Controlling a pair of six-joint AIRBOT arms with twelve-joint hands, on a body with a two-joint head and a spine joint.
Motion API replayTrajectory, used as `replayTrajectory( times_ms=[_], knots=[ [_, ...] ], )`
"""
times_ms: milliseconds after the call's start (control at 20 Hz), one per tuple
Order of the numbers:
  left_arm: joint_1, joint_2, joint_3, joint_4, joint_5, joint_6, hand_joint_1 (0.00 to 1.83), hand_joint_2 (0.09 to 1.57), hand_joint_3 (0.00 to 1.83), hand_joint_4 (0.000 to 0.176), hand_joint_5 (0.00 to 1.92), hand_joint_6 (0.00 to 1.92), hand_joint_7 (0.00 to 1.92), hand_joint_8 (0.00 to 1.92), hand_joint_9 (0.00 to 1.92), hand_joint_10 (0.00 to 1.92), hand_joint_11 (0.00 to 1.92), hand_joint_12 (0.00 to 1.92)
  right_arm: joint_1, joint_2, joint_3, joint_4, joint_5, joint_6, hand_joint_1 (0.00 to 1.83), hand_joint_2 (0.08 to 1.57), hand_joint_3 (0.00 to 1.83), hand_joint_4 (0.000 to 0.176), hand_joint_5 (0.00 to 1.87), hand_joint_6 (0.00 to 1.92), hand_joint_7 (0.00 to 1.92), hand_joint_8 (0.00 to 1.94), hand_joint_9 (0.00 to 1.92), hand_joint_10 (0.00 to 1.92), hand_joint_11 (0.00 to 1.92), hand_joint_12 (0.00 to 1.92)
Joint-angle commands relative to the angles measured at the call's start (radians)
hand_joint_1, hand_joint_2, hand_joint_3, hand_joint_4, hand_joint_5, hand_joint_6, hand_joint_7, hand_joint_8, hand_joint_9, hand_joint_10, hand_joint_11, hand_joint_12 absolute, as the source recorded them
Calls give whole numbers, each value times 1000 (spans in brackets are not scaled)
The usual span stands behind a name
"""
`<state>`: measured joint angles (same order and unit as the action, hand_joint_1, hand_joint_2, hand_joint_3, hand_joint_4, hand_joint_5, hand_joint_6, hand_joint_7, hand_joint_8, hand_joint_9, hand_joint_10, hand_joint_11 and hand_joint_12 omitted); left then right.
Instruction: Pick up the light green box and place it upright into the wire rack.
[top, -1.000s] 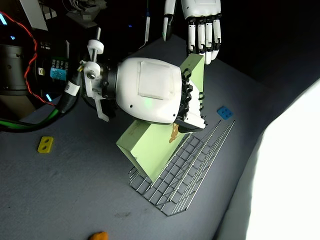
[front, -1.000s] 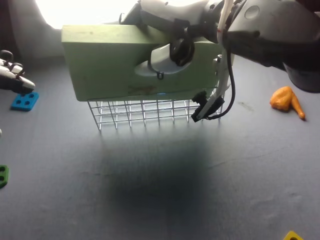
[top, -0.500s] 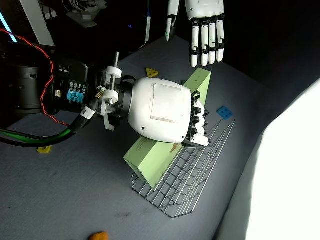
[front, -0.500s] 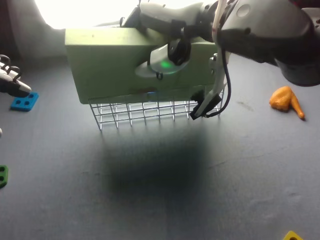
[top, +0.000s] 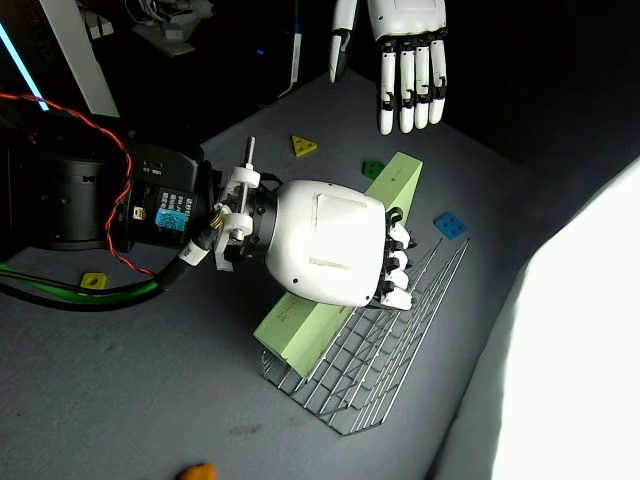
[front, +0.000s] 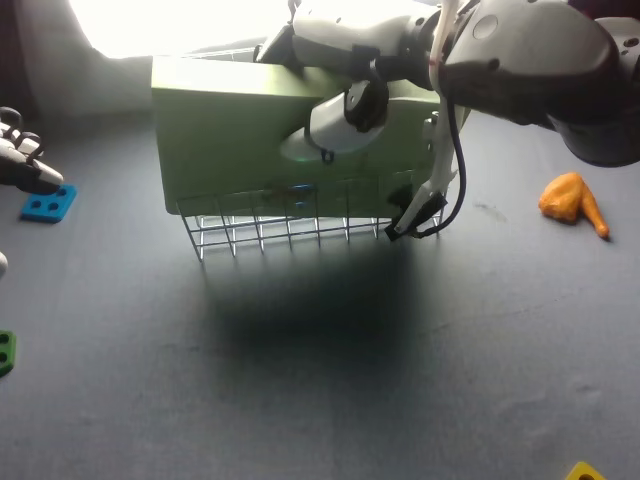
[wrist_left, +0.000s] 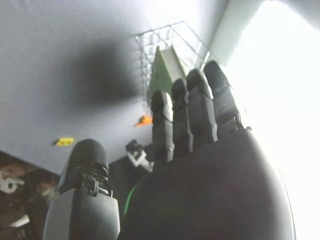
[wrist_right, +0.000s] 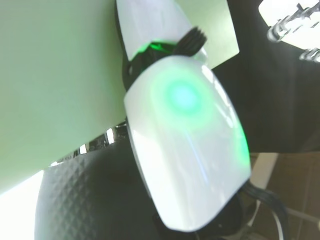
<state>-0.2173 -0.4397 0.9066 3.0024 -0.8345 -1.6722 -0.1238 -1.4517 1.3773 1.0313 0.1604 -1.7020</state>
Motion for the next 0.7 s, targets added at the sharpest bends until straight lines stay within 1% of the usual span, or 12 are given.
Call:
replayTrajectory(
  times_ms=[0, 50, 100, 150, 200, 300, 400, 450, 500, 550, 600, 650],
  knots=[
    [-6, -2, -5, 10, 84, 3, 235, 1240, 0, 40, 281, 1, 200, 3, 176, 3, 0, 396, 9, 1, 0, -13, 53, 4, 1196, 1198, 0, 0, 734, 1265, 914, 1239, 709, 1376, 538, 1680],
    [-6, -2, -5, 10, 84, 3, 243, 1237, 0, 45, 275, 1, 203, 2, 179, 3, 0, 428, 9, 1, 0, -13, 50, -2, 1199, 1197, 0, 0, 744, 1237, 910, 1262, 703, 1384, 520, 1693],
    [-6, -2, -5, 10, 84, 3, 231, 1239, 0, 46, 271, 0, 208, 2, 178, 2, 0, 384, 9, 0, 0, -13, 47, -6, 1201, 1184, 0, 0, 796, 1161, 912, 1252, 704, 1320, 529, 1665],
    [-6, -2, -6, 10, 84, 3, 215, 1243, 1, 41, 266, 0, 210, 2, 180, 2, 0, 377, 9, 0, 0, -13, 45, -7, 1196, 1188, 1, 0, 789, 1169, 899, 1276, 698, 1296, 512, 1662],
    [-6, -2, -7, 10, 84, 3, 211, 1244, 2, 40, 266, 0, 211, 2, 181, 2, 0, 376, 9, 0, 0, -13, 45, -7, 1195, 1190, 1, 0, 787, 1171, 896, 1282, 696, 1290, 508, 1662],
    [-6, -2, -7, 10, 84, 3, 223, 1244, 1, 38, 240, 0, 189, 0, 166, 1, 0, 372, 9, 0, -1, -13, 46, -4, 1197, 1174, 0, 0, 865, 1065, 878, 1294, 649, 1305, 485, 1707],
    [-6, -2, -7, 10, 84, 3, 218, 1244, 1, 44, 235, 0, 178, 0, 157, 0, 0, 369, 9, 1, -4, -13, 44, 7, 1198, 1175, 0, 0, 835, 1102, 887, 1284, 603, 1372, 475, 1761],
    [-6, -2, -7, 10, 84, 3, 227, 1242, 0, 45, 235, 0, 175, 0, 153, 0, 0, 360, 9, 1, -4, -13, 44, 7, 1182, 1194, 4, 0, 795, 1175, 852, 1316, 575, 1355, 440, 1763],
    [-6, -2, -7, 10, 84, 3, 240, 1242, 0, 40, 252, 4, 186, 2, 168, 4, 0, 384, 8, 1, -4, -13, 44, 7, 1172, 1206, 3, 0, 783, 1208, 820, 1354, 556, 1367, 415, 1775],
    [-6, -2, -7, 10, 84, 3, 253, 1237, 0, 43, 256, 5, 193, 4, 172, 5, 0, 390, 5, 1, -5, -13, 45, 6, 1172, 1212, 2, 0, 759, 1236, 821, 1368, 550, 1390, 412, 1776],
    [-6, -2, -8, 10, 84, 3, 234, 1241, 0, 43, 255, 3, 196, 3, 164, 1, 0, 352, 3, 1, -9, -13, 62, 4, 1165, 1223, 3, 0, 732, 1270, 808, 1387, 536, 1406, 397, 1768],
    [-6, -2, -8, 10, 84, 3, 210, 1246, 1, 50, 234, 1, 174, 1, 146, 0, 0, 287, 3, 1, -9, -13, 62, 4, 1155, 1239, 3, 0, 684, 1330, 802, 1387, 522, 1379, 386, 1735]
  ],
)
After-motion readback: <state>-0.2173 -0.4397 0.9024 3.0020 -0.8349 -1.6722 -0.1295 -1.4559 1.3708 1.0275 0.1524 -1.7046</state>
